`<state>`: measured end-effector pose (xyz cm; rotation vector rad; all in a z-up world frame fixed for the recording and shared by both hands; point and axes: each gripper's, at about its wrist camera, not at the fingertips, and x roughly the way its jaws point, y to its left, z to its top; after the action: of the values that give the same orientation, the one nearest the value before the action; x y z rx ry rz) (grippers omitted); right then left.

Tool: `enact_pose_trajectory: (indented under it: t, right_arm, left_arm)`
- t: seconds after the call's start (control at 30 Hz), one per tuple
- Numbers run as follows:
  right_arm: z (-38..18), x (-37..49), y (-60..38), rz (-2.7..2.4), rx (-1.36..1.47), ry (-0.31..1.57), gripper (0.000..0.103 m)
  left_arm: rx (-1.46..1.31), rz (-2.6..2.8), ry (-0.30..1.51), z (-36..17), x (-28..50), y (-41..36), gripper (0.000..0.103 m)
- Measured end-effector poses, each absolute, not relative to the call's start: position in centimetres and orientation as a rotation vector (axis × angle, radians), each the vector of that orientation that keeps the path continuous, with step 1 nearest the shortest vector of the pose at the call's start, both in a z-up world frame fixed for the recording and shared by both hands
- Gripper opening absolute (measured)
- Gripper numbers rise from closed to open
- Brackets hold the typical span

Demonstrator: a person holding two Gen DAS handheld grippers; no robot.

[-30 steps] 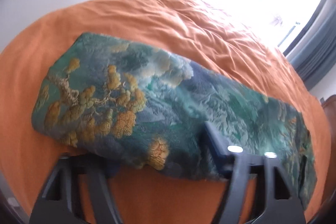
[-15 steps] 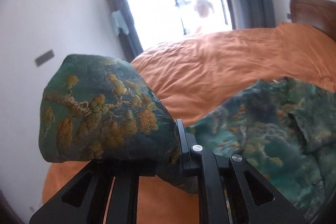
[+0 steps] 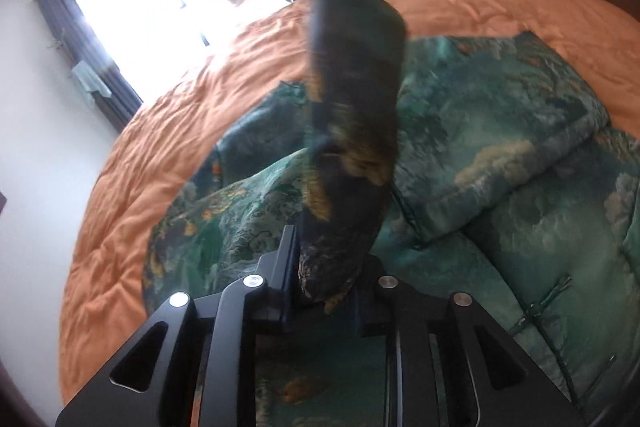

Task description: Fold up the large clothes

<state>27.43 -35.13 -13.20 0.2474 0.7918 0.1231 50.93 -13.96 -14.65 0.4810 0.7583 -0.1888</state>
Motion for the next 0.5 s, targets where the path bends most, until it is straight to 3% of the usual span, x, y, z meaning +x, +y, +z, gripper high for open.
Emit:
enact_pose_trajectory:
  t: [0.07, 0.13, 0.23, 0.5]
  right_arm:
    - [-13.3, 27.9, -35.9, 0.108, 0.250, 0.791, 0.077]
    - [-13.2, 28.8, -36.5, 0.103, 0.253, 0.793, 0.077]
    - [-13.0, 30.7, -37.3, 0.112, 0.268, 0.799, 0.077]
    - [-13.0, 41.6, -36.3, 0.280, 0.417, 0.867, 0.077]
  left_arm:
    - [0.480, -0.226, 0.787, -15.8, 50.4, -14.6, 0.050]
    - [0.495, -0.243, 0.782, -16.3, 49.4, -15.0, 0.066]
    - [0.529, -0.287, 0.752, -16.3, 46.9, -14.9, 0.080]
    - [0.365, -0.320, 0.793, -13.9, 40.7, -9.4, 0.082]
